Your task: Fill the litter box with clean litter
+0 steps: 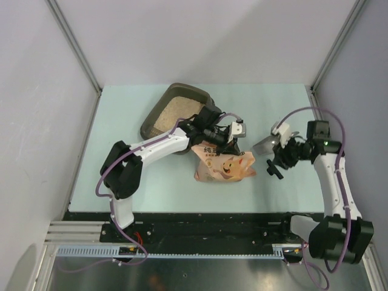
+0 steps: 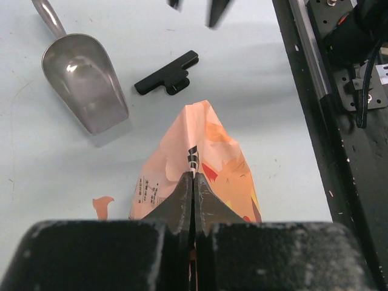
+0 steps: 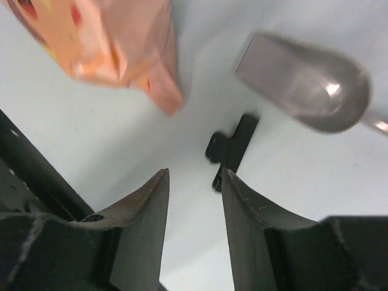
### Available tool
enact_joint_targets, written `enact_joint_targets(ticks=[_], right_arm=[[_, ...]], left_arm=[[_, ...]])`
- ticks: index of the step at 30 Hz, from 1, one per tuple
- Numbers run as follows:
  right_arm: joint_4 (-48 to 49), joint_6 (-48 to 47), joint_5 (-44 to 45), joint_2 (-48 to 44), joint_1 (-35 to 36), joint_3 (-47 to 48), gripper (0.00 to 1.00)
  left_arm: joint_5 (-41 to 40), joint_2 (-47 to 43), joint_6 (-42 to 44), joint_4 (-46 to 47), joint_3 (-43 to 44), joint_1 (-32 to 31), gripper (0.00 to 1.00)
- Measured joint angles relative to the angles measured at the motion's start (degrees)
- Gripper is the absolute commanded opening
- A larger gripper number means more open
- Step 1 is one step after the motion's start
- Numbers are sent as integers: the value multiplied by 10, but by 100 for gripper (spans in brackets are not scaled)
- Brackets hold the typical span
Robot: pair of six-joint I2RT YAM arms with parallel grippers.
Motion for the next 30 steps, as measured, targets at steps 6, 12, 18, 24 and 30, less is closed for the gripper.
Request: enact_joint_targets(ticks=[6, 12, 18, 24, 30], right_arm=[[36, -17, 133, -72, 60, -150, 46], [120, 18, 242, -58, 124, -196, 43], [206, 51, 298, -26, 167, -207, 43], [255, 69, 336, -10, 185, -243, 44], [295, 84, 345, 12, 186, -250, 43]], left_arm=[[-6, 0, -11, 2, 0, -1, 0], [-11, -7, -15, 11, -11, -2, 0], [-18, -13, -15, 17, -19, -3, 0], [-24, -13, -16, 17, -19, -4, 0], [-39, -13, -16, 19, -19, -4, 0]])
